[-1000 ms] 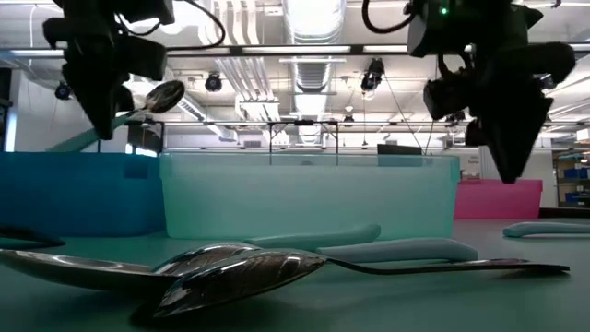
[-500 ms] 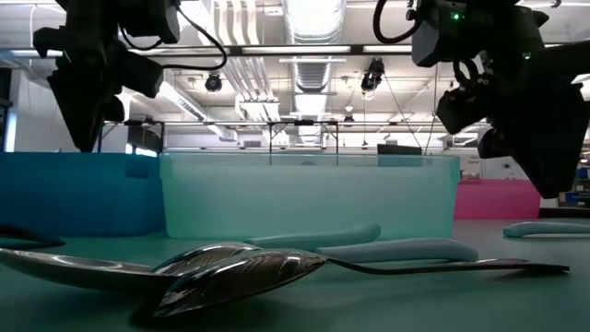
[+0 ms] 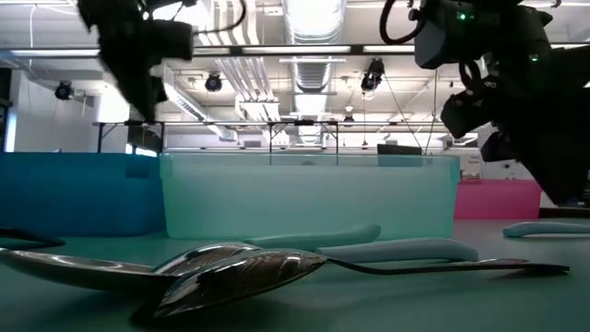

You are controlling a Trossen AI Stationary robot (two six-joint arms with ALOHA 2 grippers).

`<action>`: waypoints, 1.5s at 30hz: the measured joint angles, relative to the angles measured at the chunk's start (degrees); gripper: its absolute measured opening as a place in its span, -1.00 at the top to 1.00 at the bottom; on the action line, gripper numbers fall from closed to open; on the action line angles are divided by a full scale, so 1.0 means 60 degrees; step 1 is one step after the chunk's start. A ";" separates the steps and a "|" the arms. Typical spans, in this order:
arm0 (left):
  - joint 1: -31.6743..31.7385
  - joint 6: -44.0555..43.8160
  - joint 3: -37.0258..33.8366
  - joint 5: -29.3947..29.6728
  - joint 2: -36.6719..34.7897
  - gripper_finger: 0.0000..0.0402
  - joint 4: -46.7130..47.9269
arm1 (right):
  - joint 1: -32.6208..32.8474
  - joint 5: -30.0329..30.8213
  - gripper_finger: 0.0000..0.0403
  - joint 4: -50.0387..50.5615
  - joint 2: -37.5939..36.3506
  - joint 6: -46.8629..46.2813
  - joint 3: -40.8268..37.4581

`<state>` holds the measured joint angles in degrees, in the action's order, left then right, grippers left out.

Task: Sort silverware by color (type)
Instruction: Put the blue spoon into the green bin

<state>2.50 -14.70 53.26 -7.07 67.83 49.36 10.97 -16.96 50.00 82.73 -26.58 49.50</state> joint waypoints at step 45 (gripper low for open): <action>-0.0662 0.1763 -0.2473 0.0101 0.0004 0.57 -0.9106 | 0.0439 0.5500 0.89 -0.0965 -0.1882 0.0925 0.0757</action>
<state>-1.48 -4.12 38.42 -6.46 67.86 -5.27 13.61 16.04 44.21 71.44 -21.03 54.04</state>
